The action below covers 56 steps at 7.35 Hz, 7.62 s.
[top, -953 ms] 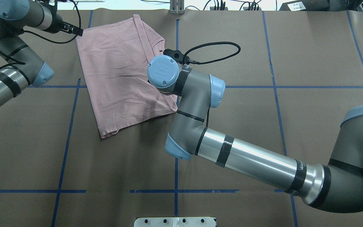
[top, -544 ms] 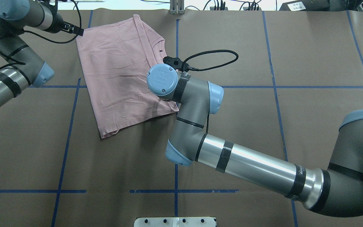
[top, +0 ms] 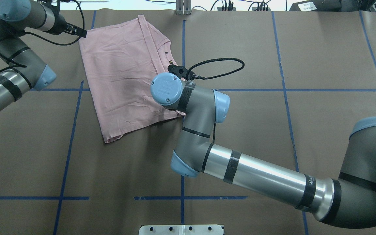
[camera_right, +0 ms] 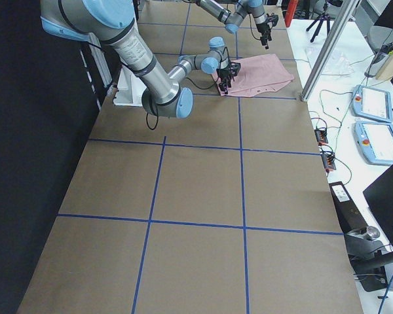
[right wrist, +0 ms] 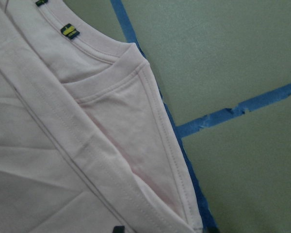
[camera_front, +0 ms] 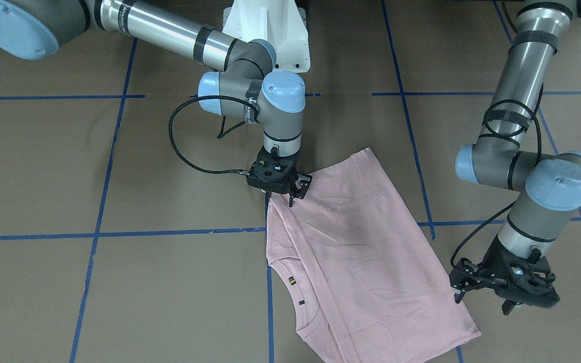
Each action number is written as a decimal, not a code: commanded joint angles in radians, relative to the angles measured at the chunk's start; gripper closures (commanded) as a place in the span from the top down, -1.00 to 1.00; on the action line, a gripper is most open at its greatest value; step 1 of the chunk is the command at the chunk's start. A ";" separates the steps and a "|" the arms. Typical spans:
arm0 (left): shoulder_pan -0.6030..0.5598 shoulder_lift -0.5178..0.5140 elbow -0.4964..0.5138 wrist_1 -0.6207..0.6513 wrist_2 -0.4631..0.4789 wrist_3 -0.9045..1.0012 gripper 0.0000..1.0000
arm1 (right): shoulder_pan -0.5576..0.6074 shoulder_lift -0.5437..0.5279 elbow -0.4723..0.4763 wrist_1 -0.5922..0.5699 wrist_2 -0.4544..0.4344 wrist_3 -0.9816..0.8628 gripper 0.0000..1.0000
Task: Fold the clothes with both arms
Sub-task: 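Reach the right gripper to the middle of the folded shirt, then pull the shirt toward the robot and straighten it with the right gripper, then lower both grippers to the shirt edge nearest the robot, then grasp the near edge of the shirt with both grippers, then lift the near edge with both grippers and fold it over farther away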
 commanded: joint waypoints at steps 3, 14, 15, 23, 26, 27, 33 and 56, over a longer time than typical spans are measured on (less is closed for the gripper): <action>0.002 0.020 -0.022 0.000 0.000 0.000 1.00 | -0.012 -0.009 0.000 -0.003 0.000 0.044 -0.98; 0.029 0.026 -0.098 0.014 -0.002 -0.053 1.00 | -0.189 -0.473 0.667 -0.115 -0.169 0.152 -1.00; 0.043 0.026 -0.116 0.017 -0.005 -0.084 1.00 | -0.254 -0.484 0.690 -0.124 -0.247 0.201 -1.00; 0.564 0.447 -0.997 0.354 0.154 -0.748 1.00 | -0.319 -0.467 0.709 -0.196 -0.273 0.256 -1.00; 0.829 0.455 -1.083 0.573 0.342 -1.004 0.89 | -0.317 -0.469 0.709 -0.196 -0.273 0.257 -1.00; 0.838 0.454 -1.075 0.594 0.344 -1.018 0.50 | -0.317 -0.467 0.709 -0.196 -0.273 0.257 -1.00; 0.838 0.449 -1.022 0.592 0.339 -1.017 0.33 | -0.314 -0.472 0.710 -0.195 -0.275 0.257 -1.00; 0.671 0.205 -1.326 1.126 0.193 -0.772 -1.00 | -0.295 -0.409 1.056 -0.684 -0.246 0.192 -1.00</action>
